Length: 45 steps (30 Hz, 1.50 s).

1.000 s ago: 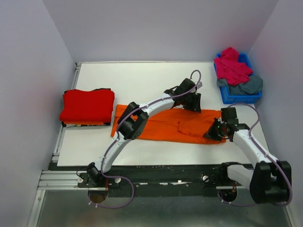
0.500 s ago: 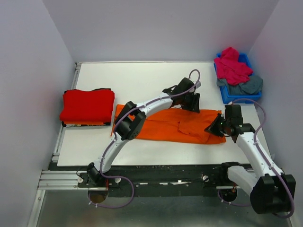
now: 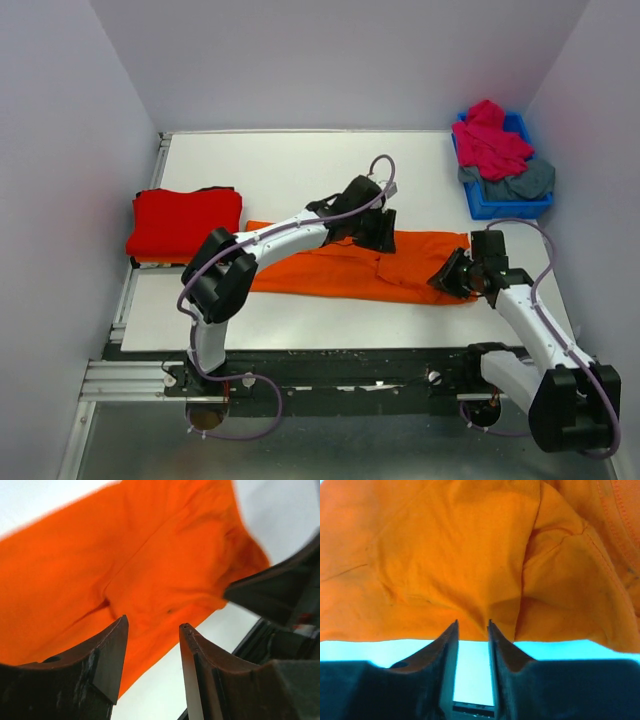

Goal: Fold and stack the t-shirts
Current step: Fold the other side of the tshirt into a rectangle

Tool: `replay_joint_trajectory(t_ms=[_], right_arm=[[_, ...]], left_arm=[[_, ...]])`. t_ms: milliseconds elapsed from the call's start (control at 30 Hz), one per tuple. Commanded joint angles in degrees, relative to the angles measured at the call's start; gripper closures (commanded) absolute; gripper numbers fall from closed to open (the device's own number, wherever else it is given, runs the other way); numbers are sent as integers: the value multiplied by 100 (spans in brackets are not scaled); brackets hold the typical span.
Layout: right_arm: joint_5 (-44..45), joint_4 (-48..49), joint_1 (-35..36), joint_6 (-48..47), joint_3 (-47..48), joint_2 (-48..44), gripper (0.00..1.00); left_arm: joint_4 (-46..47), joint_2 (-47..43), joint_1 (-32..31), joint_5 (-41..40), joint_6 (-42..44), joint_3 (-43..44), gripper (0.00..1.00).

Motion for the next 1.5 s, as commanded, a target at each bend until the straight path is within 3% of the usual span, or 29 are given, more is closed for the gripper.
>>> replay_joint_trajectory(t_ms=[0,67,133,367,500,633,767,1000,1033,1167,1300,1467], right_arm=[[136,-453,22,200,-132,-558,57],[118,-551,22,323,-202,-804,44],[197,-647,22,446,-308,-1033,44],[549,-859,22,587,-519,-1201,71],[417,-640,22,622,-695,-1043,71],[478,-542,22,622,-634,-911,63],[391,-367,22,623,-633,-762,62],[224,-120,22,631,-686,-639,72],[198,-103,22,623,-686,-638,79],[92,-173,22,614,-669,-656,99],[-13,-427,22,640,-555,-787,99],[-338,-647,22,772,-449,-981,99]], left_arm=[[111,-39,-27,-70,-423,-832,43],[331,-48,-27,44,-599,-1053,44],[499,-40,-27,132,-696,-1220,45],[903,74,-27,475,-863,-1414,47],[1000,189,-27,590,-916,-1361,52],[913,356,-35,695,-943,-1221,56],[860,461,-44,678,-916,-1168,57],[877,532,-53,713,-934,-1159,57],[895,532,-44,739,-942,-1168,58],[956,514,-44,836,-995,-1159,73],[860,470,-44,845,-960,-1133,92],[702,426,-35,783,-899,-1089,100]])
